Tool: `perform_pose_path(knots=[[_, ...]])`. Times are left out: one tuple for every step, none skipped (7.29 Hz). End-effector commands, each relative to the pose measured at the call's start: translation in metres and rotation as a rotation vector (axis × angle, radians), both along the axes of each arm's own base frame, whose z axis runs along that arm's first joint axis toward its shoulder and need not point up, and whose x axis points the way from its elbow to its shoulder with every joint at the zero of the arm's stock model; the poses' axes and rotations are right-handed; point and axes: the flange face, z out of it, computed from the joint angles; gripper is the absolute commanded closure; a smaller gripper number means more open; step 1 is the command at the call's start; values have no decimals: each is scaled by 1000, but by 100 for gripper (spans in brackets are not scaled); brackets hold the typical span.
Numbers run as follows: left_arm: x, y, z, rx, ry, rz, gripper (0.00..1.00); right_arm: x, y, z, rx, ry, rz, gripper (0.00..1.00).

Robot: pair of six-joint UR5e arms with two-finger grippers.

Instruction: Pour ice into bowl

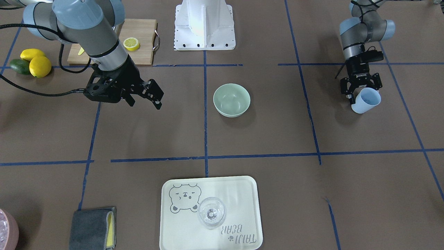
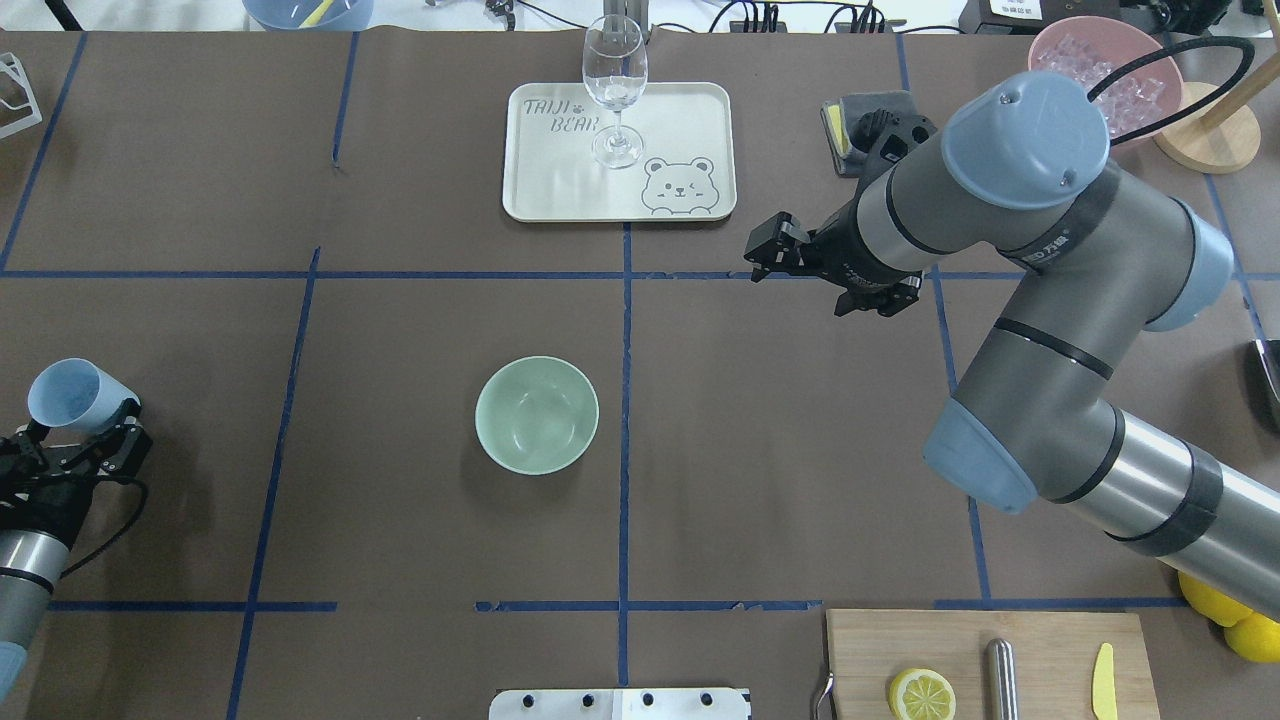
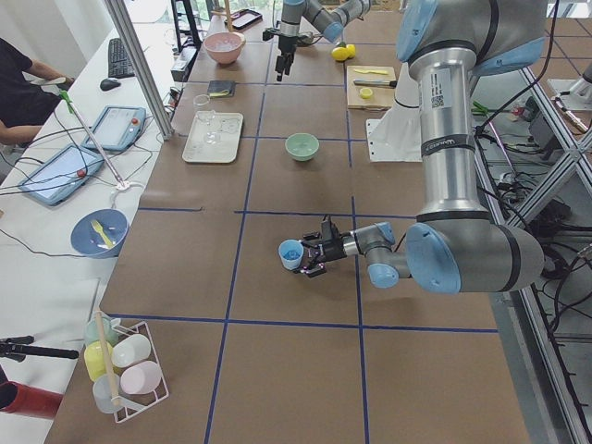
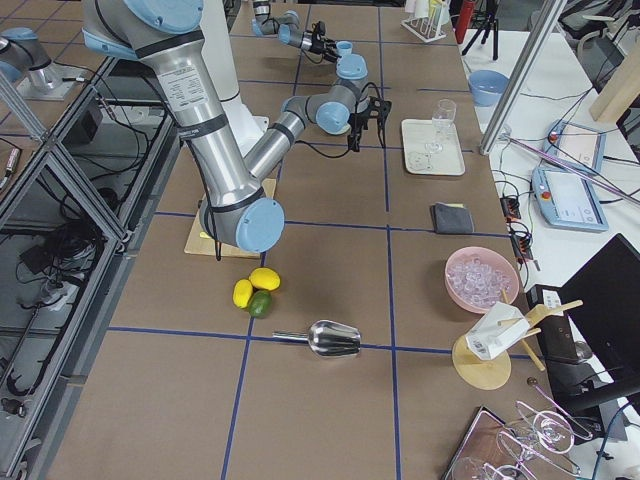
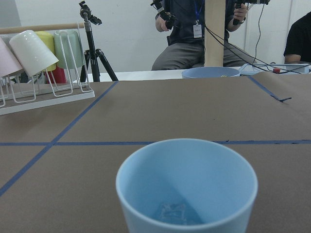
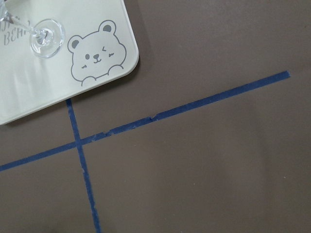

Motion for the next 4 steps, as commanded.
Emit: perform_pose_path(knots=[[3, -7, -1, -2, 1, -13, 1, 0, 0, 0, 1, 0, 1, 0], [2, -11, 0, -4, 0, -21, 1, 1, 0, -2, 3, -2, 1, 0], [2, -12, 2, -10, -2, -21, 4, 1, 1, -2, 4, -4, 1, 0], [6, -14, 0, -10, 4, -23, 8, 0, 1, -1, 2, -1, 0, 0]])
